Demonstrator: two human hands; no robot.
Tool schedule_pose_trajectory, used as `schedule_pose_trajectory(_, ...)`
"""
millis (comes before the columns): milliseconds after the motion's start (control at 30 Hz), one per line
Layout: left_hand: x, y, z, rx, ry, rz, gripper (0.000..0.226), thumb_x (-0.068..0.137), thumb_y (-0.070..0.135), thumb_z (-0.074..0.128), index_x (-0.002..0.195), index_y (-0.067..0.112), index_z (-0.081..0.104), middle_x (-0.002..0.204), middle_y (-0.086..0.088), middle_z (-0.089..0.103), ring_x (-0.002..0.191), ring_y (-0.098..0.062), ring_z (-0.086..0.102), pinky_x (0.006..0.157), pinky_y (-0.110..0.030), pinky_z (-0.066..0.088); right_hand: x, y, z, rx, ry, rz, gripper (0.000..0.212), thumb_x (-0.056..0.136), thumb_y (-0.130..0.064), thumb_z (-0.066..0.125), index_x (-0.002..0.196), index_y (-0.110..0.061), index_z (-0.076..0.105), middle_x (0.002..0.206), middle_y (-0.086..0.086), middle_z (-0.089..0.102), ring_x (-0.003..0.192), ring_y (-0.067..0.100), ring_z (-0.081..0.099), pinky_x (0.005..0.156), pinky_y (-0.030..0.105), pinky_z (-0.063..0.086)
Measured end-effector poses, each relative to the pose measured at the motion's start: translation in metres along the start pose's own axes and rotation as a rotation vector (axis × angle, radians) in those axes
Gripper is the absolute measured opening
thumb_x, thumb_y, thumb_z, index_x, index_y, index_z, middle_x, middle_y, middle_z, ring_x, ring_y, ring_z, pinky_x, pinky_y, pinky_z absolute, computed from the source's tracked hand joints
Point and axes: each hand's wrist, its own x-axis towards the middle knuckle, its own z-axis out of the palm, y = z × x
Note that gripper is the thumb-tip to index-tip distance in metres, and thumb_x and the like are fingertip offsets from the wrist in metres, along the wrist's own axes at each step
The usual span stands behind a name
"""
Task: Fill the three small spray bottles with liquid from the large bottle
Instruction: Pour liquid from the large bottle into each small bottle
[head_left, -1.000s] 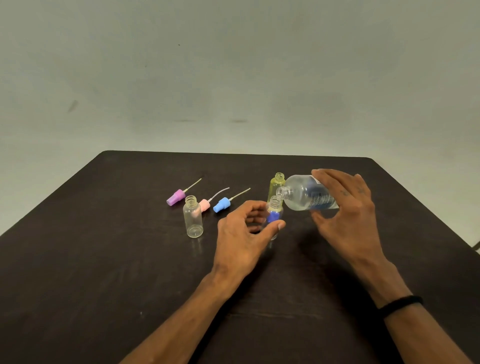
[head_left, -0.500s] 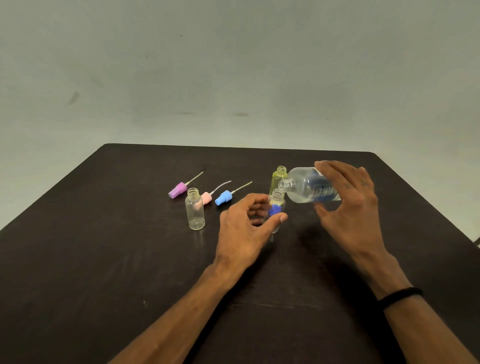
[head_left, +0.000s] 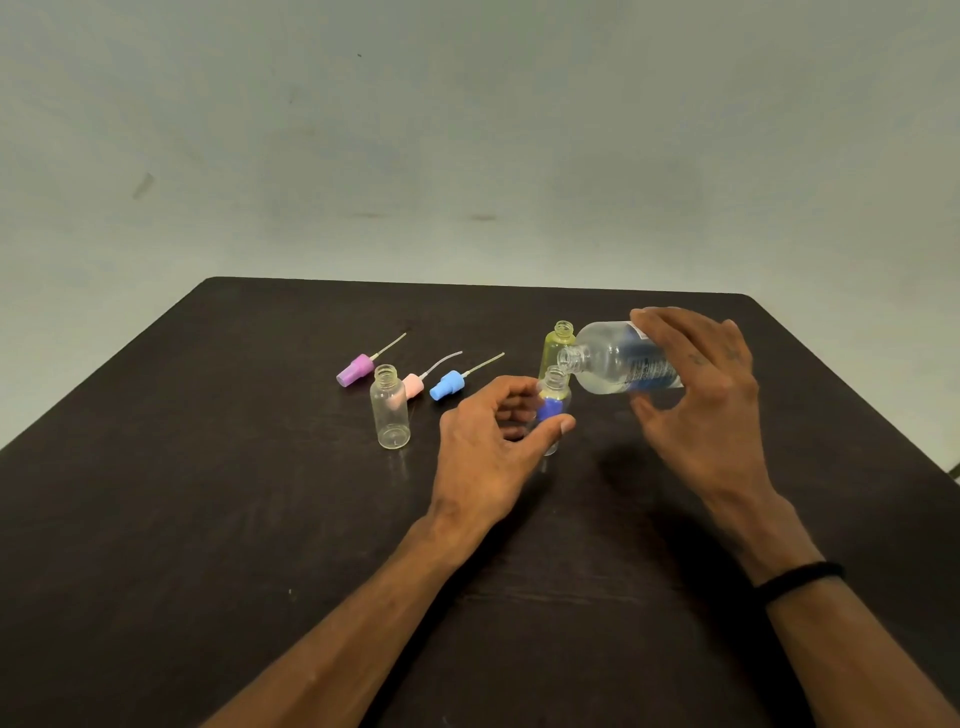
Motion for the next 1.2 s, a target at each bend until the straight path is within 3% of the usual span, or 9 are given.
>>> schedule_pose_trajectory(1200, -0.0006, -0.0005, 0.0003, -0.011, -0.005, -0.013, 0.045, 0.079, 0.034, 0.091, 0.118, 0.019, 0.074, 0.099, 0.007, 0.077, 0.093, -0.010, 0.074, 0.084, -0.030, 0.065, 0.0019, -0.0008, -0.0022, -0.023, 0.023, -0.035, 0.089, 0.068, 0.005, 0.091, 0.149, -0.016, 0.058, 0.146, 0.011, 0.061, 0.140, 0.033, 0.054, 0.124, 0.070, 0.026)
